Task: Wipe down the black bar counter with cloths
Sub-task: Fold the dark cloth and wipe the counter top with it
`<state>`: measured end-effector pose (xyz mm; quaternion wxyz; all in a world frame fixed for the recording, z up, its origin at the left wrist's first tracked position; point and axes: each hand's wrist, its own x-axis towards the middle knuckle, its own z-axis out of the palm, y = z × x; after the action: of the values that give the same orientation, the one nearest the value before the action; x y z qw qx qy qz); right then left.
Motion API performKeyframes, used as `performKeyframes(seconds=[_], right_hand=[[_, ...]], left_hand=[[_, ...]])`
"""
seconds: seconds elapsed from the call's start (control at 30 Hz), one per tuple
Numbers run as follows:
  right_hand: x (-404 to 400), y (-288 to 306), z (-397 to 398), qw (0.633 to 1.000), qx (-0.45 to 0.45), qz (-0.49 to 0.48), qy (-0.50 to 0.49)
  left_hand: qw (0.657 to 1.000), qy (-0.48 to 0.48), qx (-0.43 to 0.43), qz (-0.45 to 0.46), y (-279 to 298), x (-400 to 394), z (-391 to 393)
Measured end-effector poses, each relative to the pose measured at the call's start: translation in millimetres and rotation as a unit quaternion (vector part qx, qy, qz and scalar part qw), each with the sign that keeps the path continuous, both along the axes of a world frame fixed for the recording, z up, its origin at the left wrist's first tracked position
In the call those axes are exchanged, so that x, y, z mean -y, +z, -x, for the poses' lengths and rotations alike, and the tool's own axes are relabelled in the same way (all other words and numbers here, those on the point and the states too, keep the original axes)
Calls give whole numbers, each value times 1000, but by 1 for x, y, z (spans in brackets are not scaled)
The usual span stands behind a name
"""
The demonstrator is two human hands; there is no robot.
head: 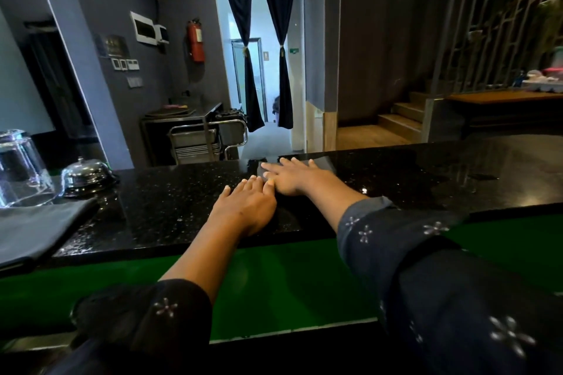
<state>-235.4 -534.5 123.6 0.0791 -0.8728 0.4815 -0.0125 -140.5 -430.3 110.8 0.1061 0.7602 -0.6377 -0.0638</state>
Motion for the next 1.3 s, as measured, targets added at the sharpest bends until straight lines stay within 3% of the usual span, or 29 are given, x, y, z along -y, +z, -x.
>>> performKeyframes(seconds=[0.13,0.33,0.43,0.6,0.7,0.8,0.93,1.17,1.3], right_hand=[[22,1,32,1000,6,3,-31],[61,0,132,980,-10,-7,-199],[38,1,123,984,-12,2,-180],[-42,-4,100,998,-3,18,-56],[-77,-8,129,999,5,26,-20],[-75,-5,172,996,11,17,-81],[-50,0,178,983,9,1,-183],[-71,-8,215,991,8,15,-134],[-62,-5,259,982,12,-1,-186]], left_hand=[[1000,-14,11,-7,1,-3,0],[1000,-4,8,3,-4,1,0],[1000,-6,8,6,-3,2,-2],[1000,-5,15,-8,2,0,0],[996,-11,84,33,6,-6,6],[984,-66,129,103,11,-19,24],[989,-136,35,53,14,-18,66],[989,-147,29,6,4,11,84],[989,-146,34,-1,-1,16,84]])
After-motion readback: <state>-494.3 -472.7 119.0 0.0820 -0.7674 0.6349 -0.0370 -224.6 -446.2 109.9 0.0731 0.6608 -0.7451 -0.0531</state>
